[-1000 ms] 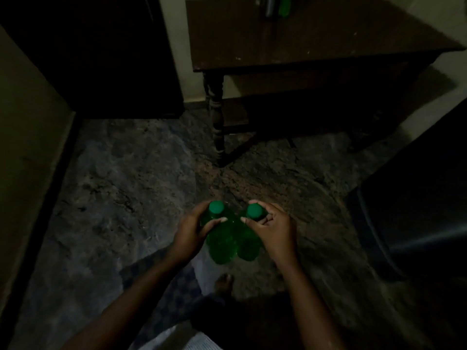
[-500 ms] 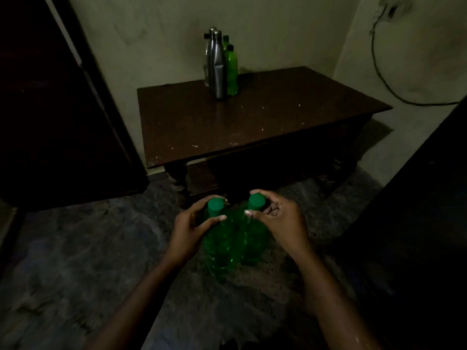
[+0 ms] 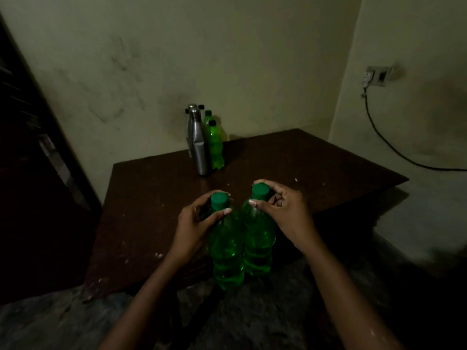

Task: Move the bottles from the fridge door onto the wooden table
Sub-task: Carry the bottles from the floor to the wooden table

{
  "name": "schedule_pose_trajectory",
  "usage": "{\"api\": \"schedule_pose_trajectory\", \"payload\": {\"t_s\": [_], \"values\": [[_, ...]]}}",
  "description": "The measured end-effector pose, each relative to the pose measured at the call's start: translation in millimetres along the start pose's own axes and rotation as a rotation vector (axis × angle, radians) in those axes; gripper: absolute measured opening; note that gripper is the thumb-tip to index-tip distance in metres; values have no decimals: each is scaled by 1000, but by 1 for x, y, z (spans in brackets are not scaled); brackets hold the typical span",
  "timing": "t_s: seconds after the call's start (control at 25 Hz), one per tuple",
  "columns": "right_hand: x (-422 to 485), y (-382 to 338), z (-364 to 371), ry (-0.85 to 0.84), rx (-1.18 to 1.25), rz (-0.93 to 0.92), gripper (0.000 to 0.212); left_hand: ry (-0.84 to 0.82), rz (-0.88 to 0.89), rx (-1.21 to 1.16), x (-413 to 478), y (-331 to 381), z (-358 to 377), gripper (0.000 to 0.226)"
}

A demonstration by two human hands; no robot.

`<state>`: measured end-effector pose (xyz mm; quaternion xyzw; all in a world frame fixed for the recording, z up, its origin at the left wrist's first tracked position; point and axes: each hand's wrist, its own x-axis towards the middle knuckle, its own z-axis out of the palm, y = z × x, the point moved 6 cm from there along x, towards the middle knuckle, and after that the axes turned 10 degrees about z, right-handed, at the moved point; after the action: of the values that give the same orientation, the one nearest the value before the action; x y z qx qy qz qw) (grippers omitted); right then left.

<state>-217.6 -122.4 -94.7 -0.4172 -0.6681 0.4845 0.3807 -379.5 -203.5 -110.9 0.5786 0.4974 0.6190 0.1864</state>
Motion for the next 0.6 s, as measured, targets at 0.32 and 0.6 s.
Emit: {"api": "schedule_pose_trajectory", "payload": {"t_s": [0.32, 0.6], "values": [[196, 11, 18, -188, -16, -78, 45, 144, 10, 45, 150, -77, -8, 39], [350, 21, 73, -182, -75, -156, 47, 289, 4, 200, 248, -166, -38, 39]]}}
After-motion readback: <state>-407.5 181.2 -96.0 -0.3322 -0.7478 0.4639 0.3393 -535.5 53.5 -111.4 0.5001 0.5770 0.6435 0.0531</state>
